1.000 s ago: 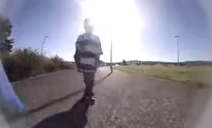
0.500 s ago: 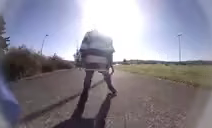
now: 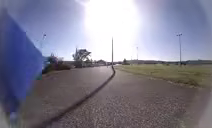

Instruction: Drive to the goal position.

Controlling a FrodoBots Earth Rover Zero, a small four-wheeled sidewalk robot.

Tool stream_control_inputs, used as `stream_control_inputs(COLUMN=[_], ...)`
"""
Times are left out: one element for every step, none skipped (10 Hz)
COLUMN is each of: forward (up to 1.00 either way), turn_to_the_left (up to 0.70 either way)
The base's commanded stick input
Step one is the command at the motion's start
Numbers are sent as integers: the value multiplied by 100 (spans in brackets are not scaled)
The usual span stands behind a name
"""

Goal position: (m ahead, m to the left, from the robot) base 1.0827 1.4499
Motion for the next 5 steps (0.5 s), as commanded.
stream_control_inputs(forward=[0,0,39,86,100], turn_to_the_left=[0,0,0,0,0])
